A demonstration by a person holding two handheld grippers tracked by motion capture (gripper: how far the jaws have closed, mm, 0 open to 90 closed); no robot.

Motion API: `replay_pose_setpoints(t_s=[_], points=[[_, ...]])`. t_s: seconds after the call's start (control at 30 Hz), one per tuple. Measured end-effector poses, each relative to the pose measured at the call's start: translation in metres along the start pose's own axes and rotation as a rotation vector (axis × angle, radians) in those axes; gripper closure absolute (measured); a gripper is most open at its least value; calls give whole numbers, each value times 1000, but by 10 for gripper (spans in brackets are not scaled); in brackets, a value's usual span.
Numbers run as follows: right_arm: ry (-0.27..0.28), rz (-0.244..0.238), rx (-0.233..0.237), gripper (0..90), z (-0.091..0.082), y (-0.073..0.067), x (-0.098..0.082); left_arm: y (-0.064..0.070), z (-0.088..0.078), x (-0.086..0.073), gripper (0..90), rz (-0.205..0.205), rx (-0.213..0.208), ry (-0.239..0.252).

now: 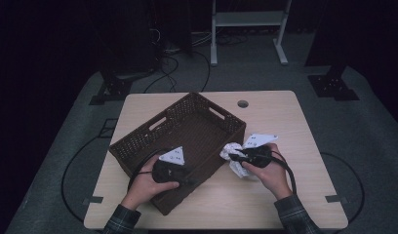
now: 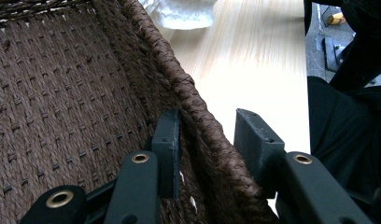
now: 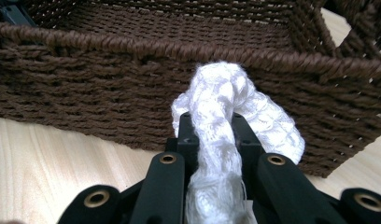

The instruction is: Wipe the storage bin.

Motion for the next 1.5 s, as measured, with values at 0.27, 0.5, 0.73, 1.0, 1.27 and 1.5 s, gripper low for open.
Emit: replay_pose_setpoints(t_s=[0.27,0.5,0.73,1.0,1.27,1.5], points=[[18,-10,1,774,-3,-4,5,0,0,0,614,0,2,1],[19,-27,18,774,-1,-10,6,0,0,0,614,0,0,0],[-16,-37,46,775,12,-17,-1,0,0,0,616,2,2,0],[-59,-43,70,775,25,-21,-11,0,0,0,616,1,0,0],[-134,-40,78,775,37,-22,-27,0,0,0,616,2,2,-1],[-184,-40,88,775,44,-24,-38,0,0,0,616,2,1,-1]])
Point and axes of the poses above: each handheld gripper's, and its own axes: z roughly forward along the jaws, x roughly out of its top, y roughly to its right, the point moved 7 cm from there along z, roughly forward along the jaws, and after that the axes turned 4 degrees about y, right-handed, at the moved point
